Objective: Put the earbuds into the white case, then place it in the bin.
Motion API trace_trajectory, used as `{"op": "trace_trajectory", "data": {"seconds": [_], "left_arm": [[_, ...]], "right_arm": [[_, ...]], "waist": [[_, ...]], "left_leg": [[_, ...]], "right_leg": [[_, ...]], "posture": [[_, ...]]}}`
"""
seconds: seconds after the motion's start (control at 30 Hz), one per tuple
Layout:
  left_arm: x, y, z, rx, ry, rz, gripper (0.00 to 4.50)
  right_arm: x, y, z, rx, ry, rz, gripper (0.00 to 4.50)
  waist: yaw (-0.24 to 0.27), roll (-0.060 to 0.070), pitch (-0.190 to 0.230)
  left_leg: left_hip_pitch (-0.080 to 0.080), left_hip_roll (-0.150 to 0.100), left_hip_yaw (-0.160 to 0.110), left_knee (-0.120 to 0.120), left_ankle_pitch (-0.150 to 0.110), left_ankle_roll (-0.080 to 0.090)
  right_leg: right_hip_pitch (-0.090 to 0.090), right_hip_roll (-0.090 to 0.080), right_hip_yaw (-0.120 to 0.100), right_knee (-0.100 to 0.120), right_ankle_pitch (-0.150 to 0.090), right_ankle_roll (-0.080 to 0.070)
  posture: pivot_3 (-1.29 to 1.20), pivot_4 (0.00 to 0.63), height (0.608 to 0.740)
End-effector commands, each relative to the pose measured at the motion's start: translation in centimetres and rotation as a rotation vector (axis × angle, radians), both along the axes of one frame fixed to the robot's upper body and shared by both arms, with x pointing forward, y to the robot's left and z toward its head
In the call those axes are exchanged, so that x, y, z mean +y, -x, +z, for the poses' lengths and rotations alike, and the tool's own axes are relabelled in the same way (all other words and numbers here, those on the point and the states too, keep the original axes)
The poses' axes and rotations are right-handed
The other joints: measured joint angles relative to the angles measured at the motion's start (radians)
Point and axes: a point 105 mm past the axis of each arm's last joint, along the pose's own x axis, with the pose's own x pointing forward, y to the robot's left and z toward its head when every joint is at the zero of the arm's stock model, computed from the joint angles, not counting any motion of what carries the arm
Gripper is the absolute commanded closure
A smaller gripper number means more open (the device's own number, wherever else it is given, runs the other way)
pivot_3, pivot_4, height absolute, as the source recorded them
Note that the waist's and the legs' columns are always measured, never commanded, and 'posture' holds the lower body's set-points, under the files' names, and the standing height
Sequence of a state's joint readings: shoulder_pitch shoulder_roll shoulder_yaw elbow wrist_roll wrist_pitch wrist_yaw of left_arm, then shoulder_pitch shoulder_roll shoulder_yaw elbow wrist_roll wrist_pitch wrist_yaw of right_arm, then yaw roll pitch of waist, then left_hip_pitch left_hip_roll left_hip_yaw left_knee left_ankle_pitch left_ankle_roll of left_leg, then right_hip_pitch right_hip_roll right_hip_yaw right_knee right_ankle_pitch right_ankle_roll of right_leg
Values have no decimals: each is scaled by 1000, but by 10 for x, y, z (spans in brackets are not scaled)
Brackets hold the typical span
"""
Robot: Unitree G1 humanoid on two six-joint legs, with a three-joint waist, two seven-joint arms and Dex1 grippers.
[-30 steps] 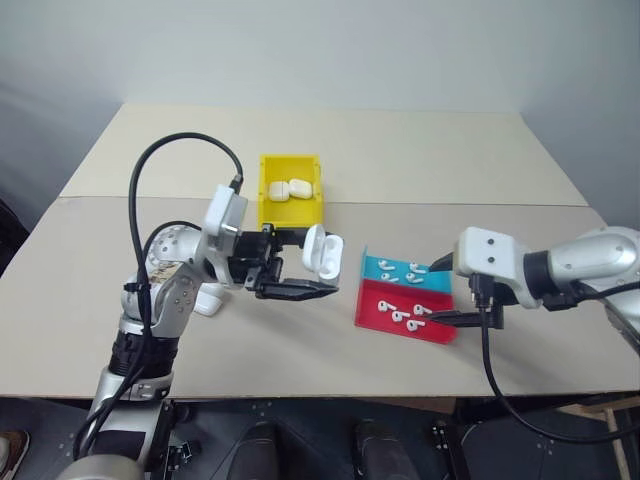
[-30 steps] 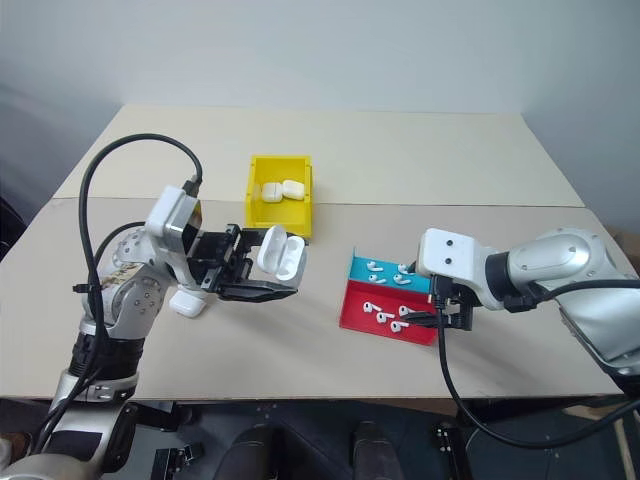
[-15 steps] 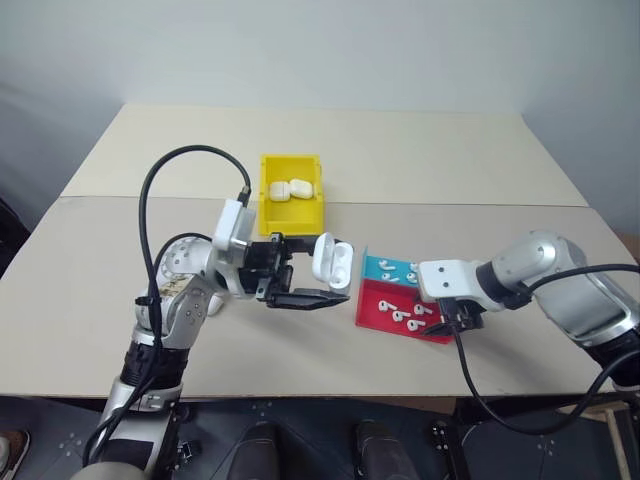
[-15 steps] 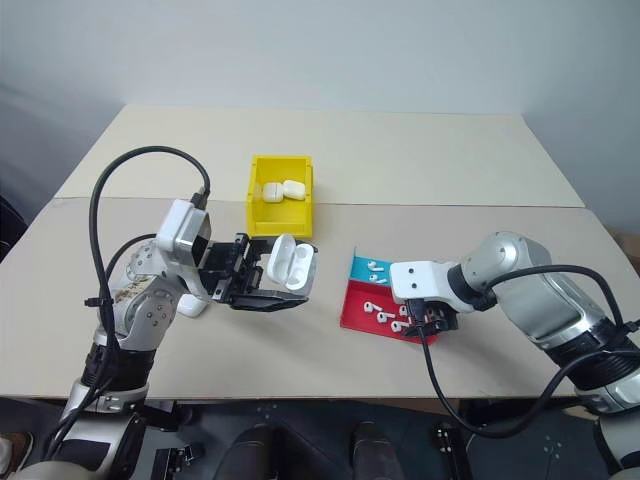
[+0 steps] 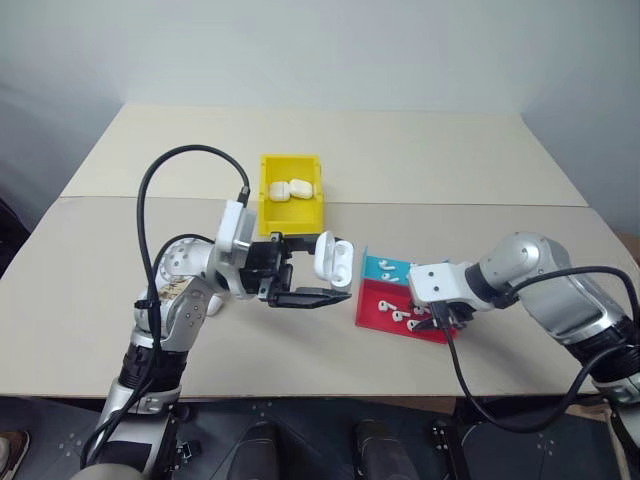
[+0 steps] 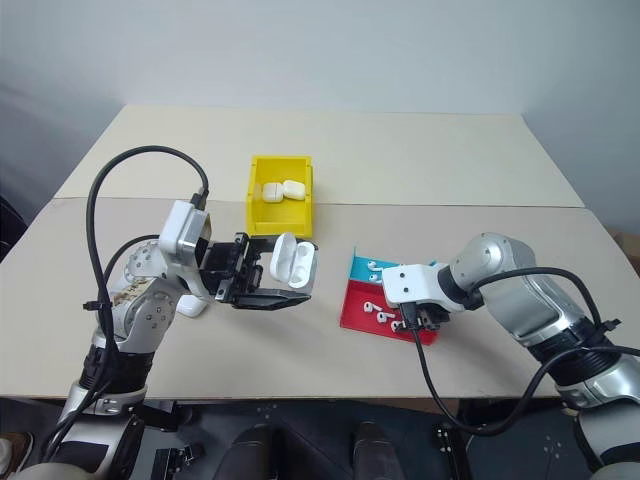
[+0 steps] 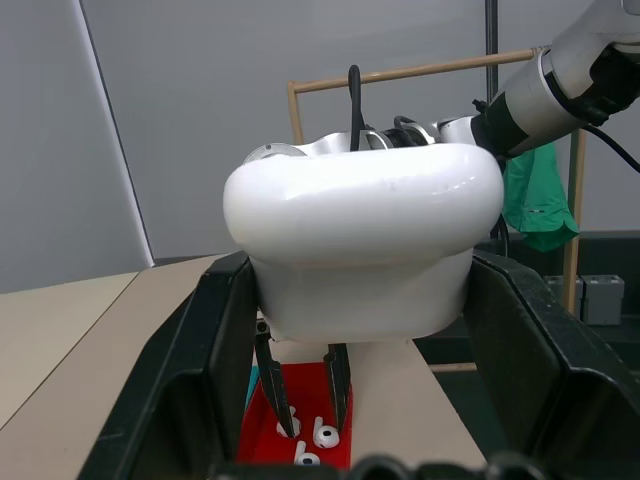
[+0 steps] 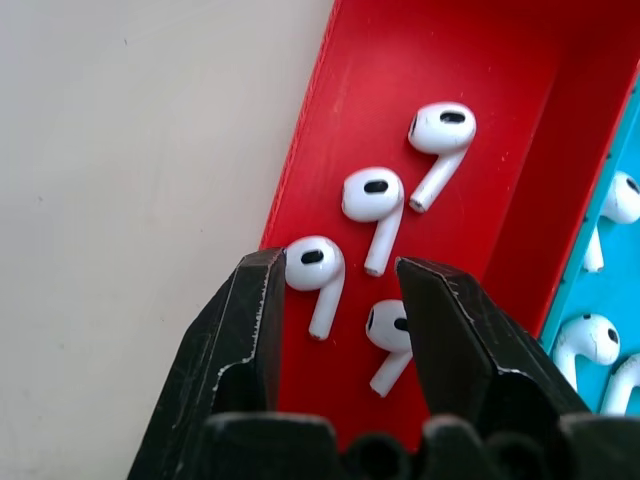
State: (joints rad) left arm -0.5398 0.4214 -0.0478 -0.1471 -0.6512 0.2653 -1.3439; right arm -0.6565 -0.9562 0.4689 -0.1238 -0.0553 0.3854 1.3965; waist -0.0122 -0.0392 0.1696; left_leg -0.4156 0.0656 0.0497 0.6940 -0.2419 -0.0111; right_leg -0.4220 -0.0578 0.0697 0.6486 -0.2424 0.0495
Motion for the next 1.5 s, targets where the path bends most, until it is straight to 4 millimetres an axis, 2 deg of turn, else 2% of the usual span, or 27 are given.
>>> {"op": "trace_trajectory", "data": {"seconds": [0.03,0.9,1.07,1.23,1.5], "left_arm": [[-4,5,7,-49,9,-11,1703],[-3,9,5,-34,8,19,1703],[-3,9,4,-32,7,18,1703],[-3,9,4,-32,4,15,1703],[-4,9,4,-33,2,11,1703]], "right_arm": [[0,0,4,-13,16,30,2363],[-5,3,-15,32,60,26,2363],[-6,2,-8,-4,62,19,2363],[-5,10,0,-4,44,45,2363],[-4,11,0,-10,39,43,2363]], "waist": [[0,0,0],[0,0,0],[0,0,0],[0,0,0],[0,0,0]], "left_leg": [[0,0,0,0,0,0],[1,0,0,0,0,0],[1,0,0,0,0,0],[1,0,0,0,0,0],[1,0,0,0,0,0]], "right_leg": [[0,0,0,0,0,0],[1,0,0,0,0,0],[1,0,0,0,0,0],[1,0,0,0,0,0],[1,0,0,0,0,0]], "posture": [[0,150,740],[0,150,740],[0,150,740],[0,150,740],[0,150,740]]}}
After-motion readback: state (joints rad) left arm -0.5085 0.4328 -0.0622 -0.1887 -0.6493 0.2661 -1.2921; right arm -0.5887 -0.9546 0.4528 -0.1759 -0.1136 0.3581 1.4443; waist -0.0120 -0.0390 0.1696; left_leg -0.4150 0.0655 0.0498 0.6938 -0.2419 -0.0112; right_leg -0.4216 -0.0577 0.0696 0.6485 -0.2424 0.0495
